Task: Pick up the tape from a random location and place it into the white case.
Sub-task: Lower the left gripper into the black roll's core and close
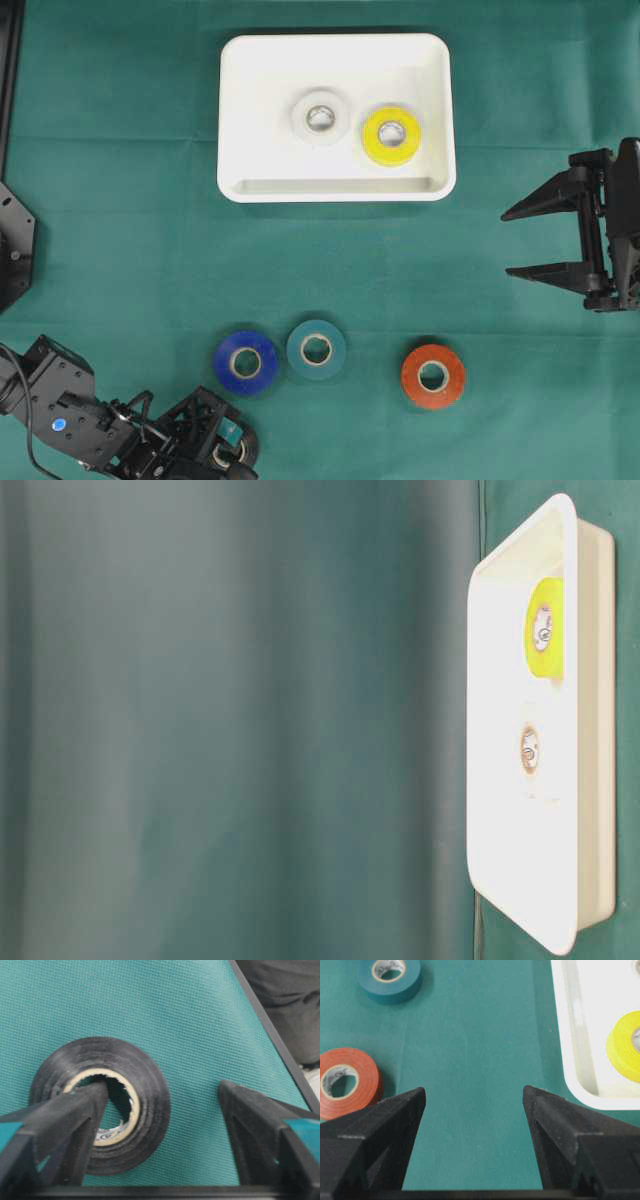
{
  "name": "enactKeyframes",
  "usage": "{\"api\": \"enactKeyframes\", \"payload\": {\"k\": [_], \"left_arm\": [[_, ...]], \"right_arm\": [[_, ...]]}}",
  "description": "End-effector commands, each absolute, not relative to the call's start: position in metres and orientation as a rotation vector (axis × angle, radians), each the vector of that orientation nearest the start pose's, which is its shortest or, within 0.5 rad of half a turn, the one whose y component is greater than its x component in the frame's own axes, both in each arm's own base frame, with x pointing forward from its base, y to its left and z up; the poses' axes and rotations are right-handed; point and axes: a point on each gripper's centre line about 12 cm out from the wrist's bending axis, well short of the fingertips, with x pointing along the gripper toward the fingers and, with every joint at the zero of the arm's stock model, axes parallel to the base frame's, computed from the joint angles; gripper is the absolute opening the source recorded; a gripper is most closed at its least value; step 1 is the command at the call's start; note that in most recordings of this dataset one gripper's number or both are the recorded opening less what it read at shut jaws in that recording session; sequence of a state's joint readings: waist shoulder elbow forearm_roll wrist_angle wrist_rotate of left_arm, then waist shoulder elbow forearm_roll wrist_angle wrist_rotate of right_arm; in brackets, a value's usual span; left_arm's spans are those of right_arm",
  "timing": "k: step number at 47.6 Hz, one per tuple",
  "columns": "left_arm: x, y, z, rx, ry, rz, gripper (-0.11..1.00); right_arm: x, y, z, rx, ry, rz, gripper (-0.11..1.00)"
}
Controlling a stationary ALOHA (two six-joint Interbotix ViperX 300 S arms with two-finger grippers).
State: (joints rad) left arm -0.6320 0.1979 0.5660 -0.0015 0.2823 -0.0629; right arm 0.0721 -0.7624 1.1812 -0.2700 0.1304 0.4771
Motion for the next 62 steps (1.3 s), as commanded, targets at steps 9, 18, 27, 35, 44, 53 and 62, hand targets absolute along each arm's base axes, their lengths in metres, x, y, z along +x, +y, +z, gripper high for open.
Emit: {"api": "enactKeyframes", "payload": {"k": [9, 18, 27, 35, 44, 53, 62], "left_arm": [[0.325, -0.229, 0.112, 0.252, 0.992, -0.527, 0.30], [0.326, -0.228, 0.112, 0.248, 0.992, -0.524, 0.19], [0.326, -0.229, 0.113, 0.247, 0.990, -0.525, 0.19], [0.326, -0.228, 0.115, 0.245, 0.985, -0.524, 0.19], [0.325, -0.229, 0.124, 0.237, 0.971, -0.527, 0.19], [0.326, -0.232, 0.142, 0.230, 0.943, -0.535, 0.19], [0.321, -0.230, 0.157, 0.239, 0.963, -0.537, 0.19]], "right_arm": [[0.215, 0.011, 0.210, 0.175, 0.518, -0.016, 0.74], [0.216, 0.012, 0.210, 0.175, 0.517, -0.014, 0.74], [0.217, 0.012, 0.207, 0.174, 0.529, -0.016, 0.74], [0.218, 0.012, 0.207, 0.175, 0.527, -0.013, 0.74], [0.218, 0.012, 0.207, 0.175, 0.525, -0.013, 0.74], [0.218, 0.012, 0.207, 0.176, 0.524, -0.012, 0.74], [0.218, 0.012, 0.207, 0.176, 0.524, -0.012, 0.74]]}}
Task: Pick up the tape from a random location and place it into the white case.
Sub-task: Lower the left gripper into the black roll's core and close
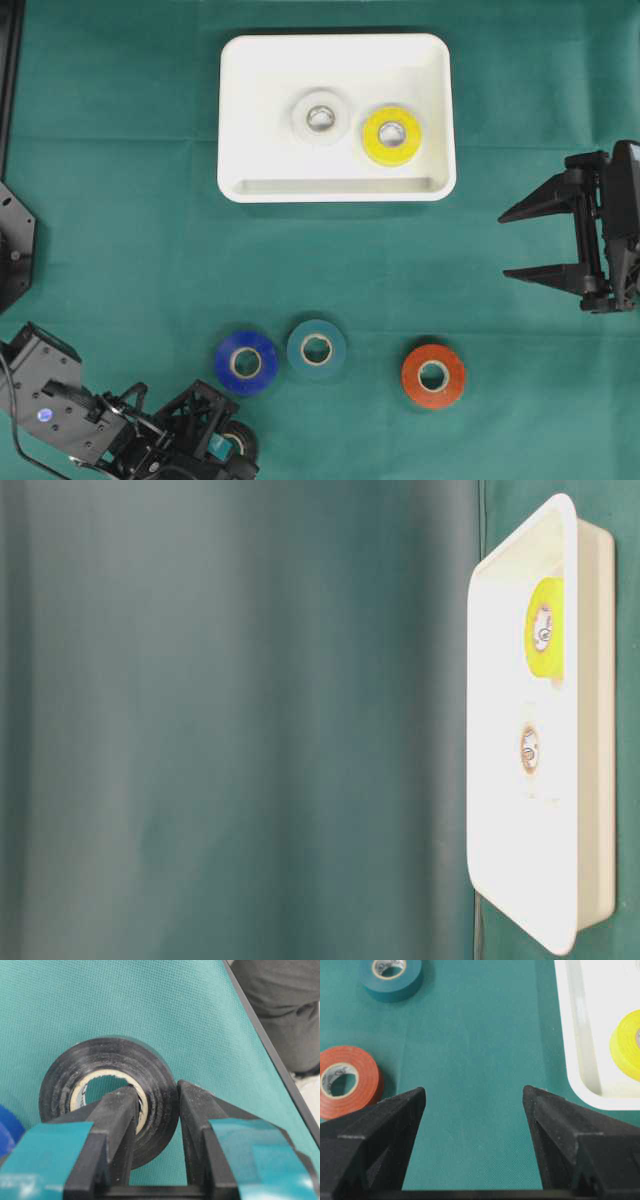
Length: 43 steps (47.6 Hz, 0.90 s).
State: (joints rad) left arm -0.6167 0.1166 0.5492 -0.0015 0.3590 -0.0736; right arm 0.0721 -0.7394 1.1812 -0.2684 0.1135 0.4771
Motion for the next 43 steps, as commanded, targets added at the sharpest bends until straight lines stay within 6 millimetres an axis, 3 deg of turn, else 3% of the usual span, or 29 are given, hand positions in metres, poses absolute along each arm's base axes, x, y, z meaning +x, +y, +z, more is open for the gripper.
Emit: {"api": "enactKeyframes", "payload": {"k": [1, 24, 43], "left_arm": [[0.321, -0.230, 0.161, 0.239, 0.961, -0.537, 0.19], [0.311, -0.224, 0.236, 0.234, 0.925, -0.543, 0.19], [0.295, -0.210, 0.315, 0.218, 0.838, -0.551, 0.19]], "right_arm": [[0.218, 0.012, 0.208, 0.177, 0.522, -0.012, 0.74], [0.218, 0.012, 0.208, 0.175, 0.522, -0.012, 0.74], [0.219, 0.012, 0.209, 0.175, 0.519, -0.012, 0.74]]}}
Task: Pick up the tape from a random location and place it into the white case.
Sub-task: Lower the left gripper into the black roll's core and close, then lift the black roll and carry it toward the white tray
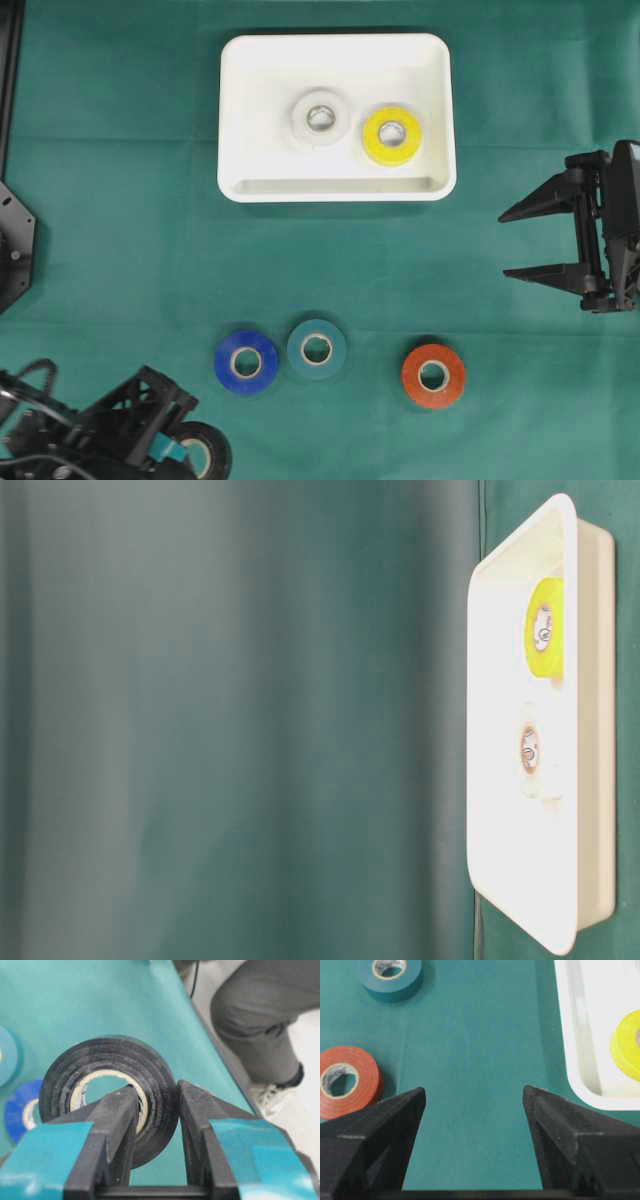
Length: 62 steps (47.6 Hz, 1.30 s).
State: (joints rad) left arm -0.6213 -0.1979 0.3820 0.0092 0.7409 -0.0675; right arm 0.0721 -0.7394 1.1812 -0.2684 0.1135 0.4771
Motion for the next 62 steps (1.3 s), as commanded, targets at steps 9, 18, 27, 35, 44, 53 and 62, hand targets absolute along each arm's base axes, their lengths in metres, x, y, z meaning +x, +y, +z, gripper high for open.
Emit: {"api": "enactKeyframes", "payload": {"k": [9, 18, 27, 35, 44, 53, 62], "left_arm": [[0.290, -0.207, 0.343, 0.213, 0.820, -0.553, 0.19], [0.289, -0.206, 0.349, 0.219, 0.832, -0.552, 0.19], [0.288, -0.206, 0.348, 0.222, 0.836, -0.551, 0.19], [0.289, -0.205, 0.347, 0.220, 0.838, -0.548, 0.19], [0.288, -0.204, 0.346, 0.220, 0.840, -0.547, 0.19], [0.288, -0.204, 0.347, 0.219, 0.839, -0.548, 0.19], [0.288, -0.205, 0.346, 0.218, 0.840, -0.548, 0.19]], "right_arm": [[0.219, 0.012, 0.209, 0.175, 0.521, -0.013, 0.74], [0.219, 0.012, 0.209, 0.175, 0.522, -0.013, 0.74], [0.219, 0.012, 0.209, 0.175, 0.524, -0.013, 0.74], [0.219, 0.012, 0.209, 0.170, 0.524, -0.012, 0.74], [0.219, 0.012, 0.208, 0.169, 0.525, -0.012, 0.74], [0.219, 0.012, 0.208, 0.169, 0.525, -0.012, 0.74], [0.219, 0.012, 0.208, 0.170, 0.525, -0.013, 0.74]]}}
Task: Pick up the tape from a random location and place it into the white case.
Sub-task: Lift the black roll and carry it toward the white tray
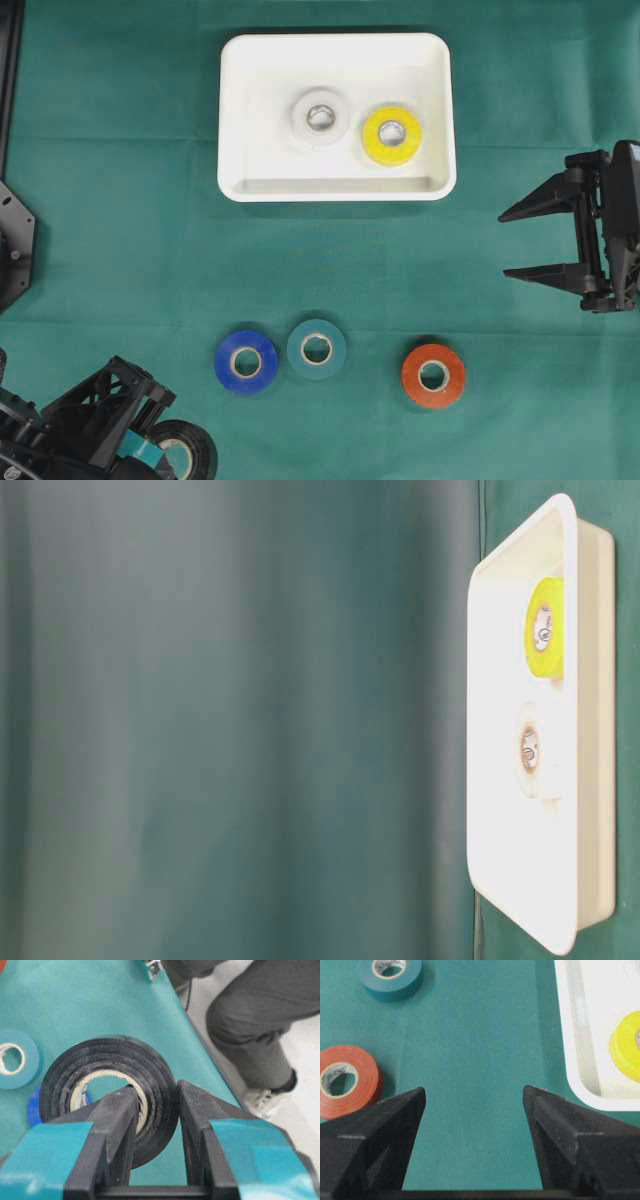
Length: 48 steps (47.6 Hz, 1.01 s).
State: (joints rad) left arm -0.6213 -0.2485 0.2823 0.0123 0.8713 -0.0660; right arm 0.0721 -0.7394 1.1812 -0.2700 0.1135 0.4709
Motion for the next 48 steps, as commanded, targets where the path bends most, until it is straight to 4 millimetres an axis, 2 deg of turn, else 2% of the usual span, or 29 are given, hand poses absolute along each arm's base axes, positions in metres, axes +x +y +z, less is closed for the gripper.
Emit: {"api": "enactKeyframes", "payload": {"k": [1, 19, 30, 38, 48], "left_arm": [[0.288, -0.205, 0.347, 0.218, 0.839, -0.548, 0.19], [0.288, -0.205, 0.344, 0.220, 0.846, -0.547, 0.19], [0.293, -0.194, 0.343, 0.206, 0.852, -0.514, 0.19], [0.302, -0.166, 0.338, 0.177, 0.876, -0.437, 0.19], [0.317, -0.107, 0.327, 0.108, 0.922, -0.270, 0.19]], "right_arm": [[0.219, 0.012, 0.208, 0.170, 0.525, -0.013, 0.74], [0.219, 0.012, 0.208, 0.170, 0.525, -0.013, 0.74], [0.219, 0.012, 0.208, 0.169, 0.525, -0.012, 0.74], [0.218, 0.012, 0.208, 0.168, 0.526, -0.013, 0.74], [0.217, 0.011, 0.206, 0.167, 0.544, -0.020, 0.74]]}}
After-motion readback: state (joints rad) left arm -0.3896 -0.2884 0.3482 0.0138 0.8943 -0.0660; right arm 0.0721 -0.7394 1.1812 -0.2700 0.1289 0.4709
